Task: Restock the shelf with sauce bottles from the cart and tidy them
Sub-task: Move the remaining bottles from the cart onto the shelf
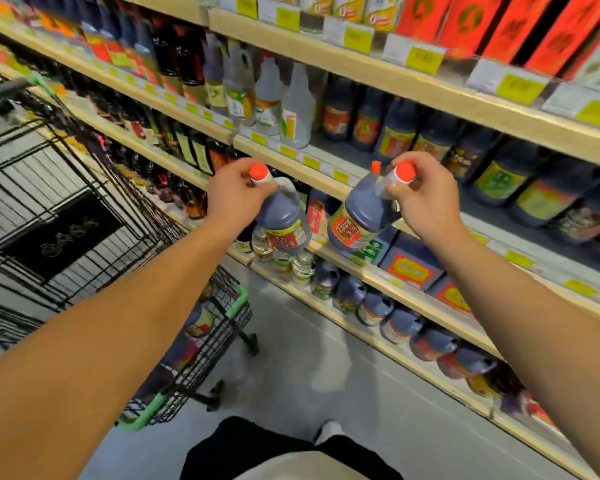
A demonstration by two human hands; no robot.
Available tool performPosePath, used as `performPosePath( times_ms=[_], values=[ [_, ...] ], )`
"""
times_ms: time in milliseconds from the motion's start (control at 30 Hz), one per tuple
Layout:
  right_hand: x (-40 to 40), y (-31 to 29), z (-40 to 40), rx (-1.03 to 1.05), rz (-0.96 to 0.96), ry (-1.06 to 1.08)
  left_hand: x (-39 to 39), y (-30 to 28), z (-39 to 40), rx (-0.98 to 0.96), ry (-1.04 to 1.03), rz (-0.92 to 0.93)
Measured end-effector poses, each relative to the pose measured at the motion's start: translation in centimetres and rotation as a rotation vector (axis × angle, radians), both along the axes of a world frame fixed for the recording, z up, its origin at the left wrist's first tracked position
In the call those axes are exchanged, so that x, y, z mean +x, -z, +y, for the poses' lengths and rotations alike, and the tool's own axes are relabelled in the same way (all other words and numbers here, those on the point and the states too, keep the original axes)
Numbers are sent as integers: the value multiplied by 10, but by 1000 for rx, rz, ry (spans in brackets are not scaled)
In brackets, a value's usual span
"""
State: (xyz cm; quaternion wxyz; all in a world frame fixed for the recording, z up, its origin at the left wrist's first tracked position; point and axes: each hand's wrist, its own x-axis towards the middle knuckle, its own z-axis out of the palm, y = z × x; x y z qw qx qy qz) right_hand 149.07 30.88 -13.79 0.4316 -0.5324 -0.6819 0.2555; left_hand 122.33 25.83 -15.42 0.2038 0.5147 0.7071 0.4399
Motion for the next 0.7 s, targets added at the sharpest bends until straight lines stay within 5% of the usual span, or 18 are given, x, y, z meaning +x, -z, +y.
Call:
performPosePath(
  times_ms=[400, 700],
  values=[
    [14, -4, 56, 122, 81, 82, 33, -11, 120, 293, -23, -74],
    [-24, 10, 90, 219, 88, 156, 14, 14, 212, 343, 116, -31]
  ],
)
